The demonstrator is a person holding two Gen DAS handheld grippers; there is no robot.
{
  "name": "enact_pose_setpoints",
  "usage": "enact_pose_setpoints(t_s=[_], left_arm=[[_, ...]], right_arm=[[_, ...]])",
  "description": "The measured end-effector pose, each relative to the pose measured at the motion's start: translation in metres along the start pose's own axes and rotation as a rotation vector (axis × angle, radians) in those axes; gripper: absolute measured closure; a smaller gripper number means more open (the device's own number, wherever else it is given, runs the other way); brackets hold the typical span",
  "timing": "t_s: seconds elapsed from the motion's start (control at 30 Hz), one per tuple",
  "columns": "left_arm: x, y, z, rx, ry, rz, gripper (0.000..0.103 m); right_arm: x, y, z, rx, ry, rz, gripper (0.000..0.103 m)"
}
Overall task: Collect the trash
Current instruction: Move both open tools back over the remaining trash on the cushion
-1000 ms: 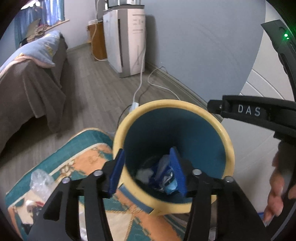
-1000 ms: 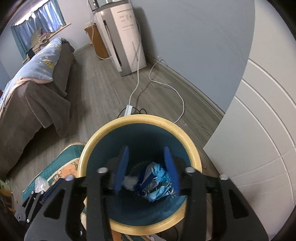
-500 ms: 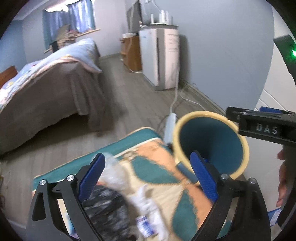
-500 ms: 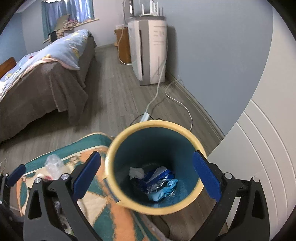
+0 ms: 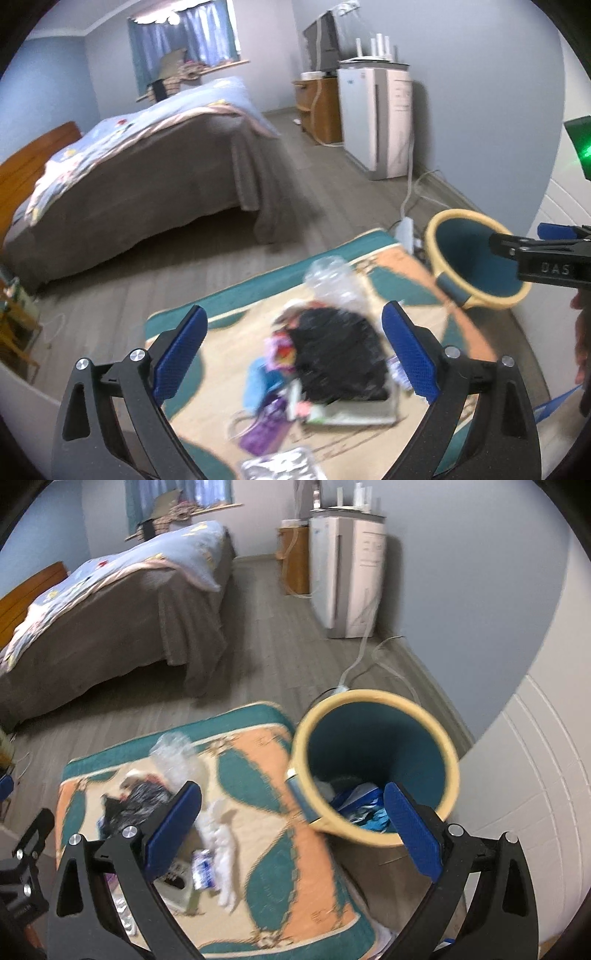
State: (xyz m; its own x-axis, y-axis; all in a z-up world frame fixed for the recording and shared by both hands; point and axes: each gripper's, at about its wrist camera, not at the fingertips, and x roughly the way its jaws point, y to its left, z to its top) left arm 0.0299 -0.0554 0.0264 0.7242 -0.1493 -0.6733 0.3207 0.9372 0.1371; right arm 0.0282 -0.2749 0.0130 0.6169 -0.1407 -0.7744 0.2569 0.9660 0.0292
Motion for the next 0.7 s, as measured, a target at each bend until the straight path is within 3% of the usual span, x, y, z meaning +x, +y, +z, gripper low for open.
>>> enact_pose_setpoints(t_s=[0.2,0.33,0.53,0.7], left_arm=[[-0.006,0.032,-0.020,-0.096,0.005,0.001,0.008],[0.000,0.045,-0.033,-0.092,0.028,0.032,0.008],[0.010,0.077,-0.050,-0.233,0.089,0.016,0.008],[0.028,0.078,-0.073,-0.149,0.163,0.058,0.008]], right_arm=[[0.006,0.036,-0.010,-0.128,0.013,0.032,0.006],[0.016,0.053,-0.016,-0.172,0.036,0.066,0.006],[0.038,0.075,-0.028,-0.181,0.119,0.094,0.006],[0.049,0.091,-0.034,-0.215,0.157,0.095,0.006]])
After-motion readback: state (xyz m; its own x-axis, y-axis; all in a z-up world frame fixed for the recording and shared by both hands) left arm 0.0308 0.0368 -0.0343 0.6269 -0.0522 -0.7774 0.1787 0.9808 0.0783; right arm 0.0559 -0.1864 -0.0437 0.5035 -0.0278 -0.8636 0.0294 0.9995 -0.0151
